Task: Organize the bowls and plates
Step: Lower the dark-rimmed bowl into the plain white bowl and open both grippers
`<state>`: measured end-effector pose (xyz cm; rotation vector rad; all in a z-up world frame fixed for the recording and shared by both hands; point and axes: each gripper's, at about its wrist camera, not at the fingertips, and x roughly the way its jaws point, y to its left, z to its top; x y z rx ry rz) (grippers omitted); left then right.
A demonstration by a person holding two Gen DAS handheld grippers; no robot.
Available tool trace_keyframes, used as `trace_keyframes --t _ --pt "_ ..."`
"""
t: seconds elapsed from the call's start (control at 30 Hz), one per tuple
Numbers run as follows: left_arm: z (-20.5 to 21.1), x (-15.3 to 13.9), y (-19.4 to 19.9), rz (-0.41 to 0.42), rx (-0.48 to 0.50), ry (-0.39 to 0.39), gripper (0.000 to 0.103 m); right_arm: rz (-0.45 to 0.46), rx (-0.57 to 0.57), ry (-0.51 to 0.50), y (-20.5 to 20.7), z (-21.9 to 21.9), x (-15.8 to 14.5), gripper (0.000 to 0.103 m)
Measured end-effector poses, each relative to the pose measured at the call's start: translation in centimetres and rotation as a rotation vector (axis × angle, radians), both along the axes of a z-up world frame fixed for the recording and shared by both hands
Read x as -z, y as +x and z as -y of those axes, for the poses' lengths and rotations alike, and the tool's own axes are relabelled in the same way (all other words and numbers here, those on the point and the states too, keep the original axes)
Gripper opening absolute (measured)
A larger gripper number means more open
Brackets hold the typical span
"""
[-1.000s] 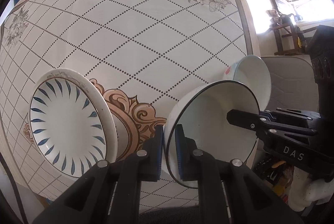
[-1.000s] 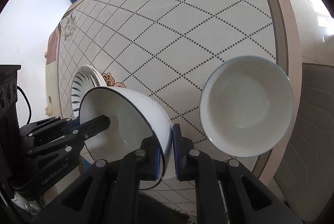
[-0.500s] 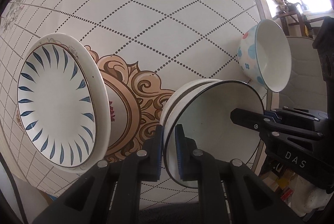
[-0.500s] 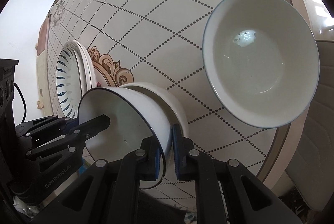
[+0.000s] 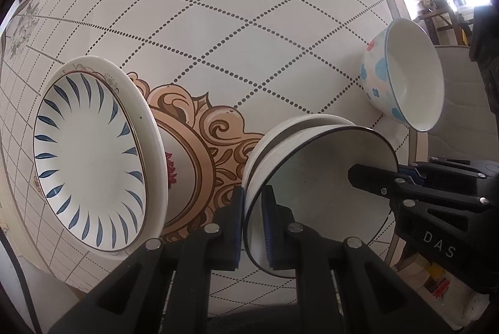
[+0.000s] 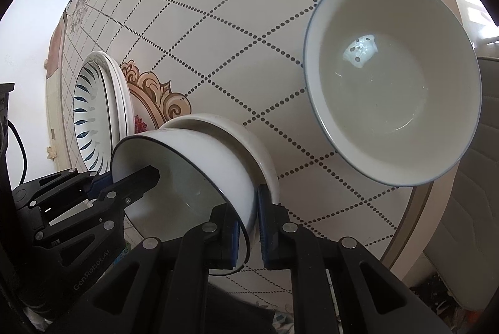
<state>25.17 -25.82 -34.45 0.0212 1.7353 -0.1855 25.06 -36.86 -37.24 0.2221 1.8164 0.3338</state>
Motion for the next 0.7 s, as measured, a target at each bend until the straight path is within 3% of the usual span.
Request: trace_keyframes --t 0.7 --pt "-0.8 0.7 -1.8 -0.012 -0.012 -0.002 0.010 -0.040 -0.003 0.011 -0.5 0.8 -0.3 0.014"
